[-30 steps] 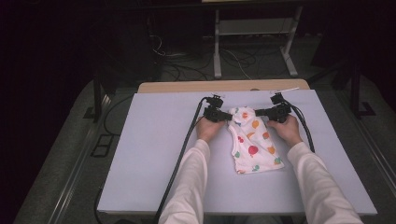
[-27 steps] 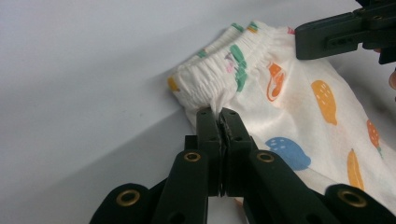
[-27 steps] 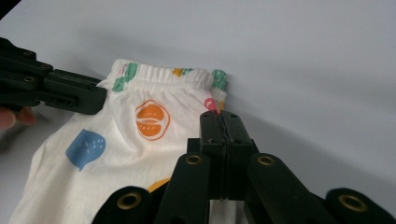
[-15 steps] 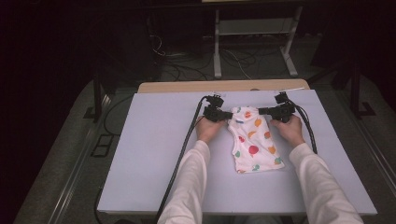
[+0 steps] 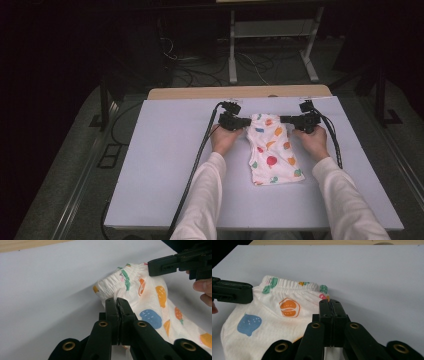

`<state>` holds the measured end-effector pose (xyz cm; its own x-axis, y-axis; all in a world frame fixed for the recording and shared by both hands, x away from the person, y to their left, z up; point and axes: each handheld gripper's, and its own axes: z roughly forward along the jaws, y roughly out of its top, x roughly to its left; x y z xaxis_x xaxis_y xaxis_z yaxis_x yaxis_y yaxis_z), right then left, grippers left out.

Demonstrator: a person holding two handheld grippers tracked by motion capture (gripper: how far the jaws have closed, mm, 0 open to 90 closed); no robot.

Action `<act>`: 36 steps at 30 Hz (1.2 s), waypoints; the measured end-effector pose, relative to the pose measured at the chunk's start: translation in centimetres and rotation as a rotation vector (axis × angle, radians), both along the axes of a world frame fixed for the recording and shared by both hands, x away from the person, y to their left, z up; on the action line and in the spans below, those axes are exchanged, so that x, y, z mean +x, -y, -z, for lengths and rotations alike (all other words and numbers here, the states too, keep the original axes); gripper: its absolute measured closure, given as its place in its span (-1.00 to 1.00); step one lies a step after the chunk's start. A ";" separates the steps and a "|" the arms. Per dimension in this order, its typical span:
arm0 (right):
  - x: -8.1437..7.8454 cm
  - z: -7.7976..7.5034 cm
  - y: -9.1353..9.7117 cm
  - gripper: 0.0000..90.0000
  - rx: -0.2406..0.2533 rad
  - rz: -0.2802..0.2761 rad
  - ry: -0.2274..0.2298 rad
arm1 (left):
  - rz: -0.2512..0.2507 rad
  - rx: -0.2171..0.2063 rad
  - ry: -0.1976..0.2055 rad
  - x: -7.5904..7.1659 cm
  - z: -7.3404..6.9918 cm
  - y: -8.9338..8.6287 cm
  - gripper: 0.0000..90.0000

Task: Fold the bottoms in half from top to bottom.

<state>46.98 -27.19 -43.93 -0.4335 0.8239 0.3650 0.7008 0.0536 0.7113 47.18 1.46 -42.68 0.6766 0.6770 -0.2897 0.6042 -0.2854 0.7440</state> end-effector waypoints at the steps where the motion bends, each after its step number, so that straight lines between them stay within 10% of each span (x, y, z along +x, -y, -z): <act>1: -0.2 0.0 0.0 0.96 0.004 -0.001 0.003 | -0.003 -0.003 -0.001 -0.1 0.0 0.0 0.95; 36: -4.3 -1.2 0.9 0.95 0.099 -0.013 0.110 | 0.042 -0.073 0.084 -3.2 -1.3 -0.5 0.95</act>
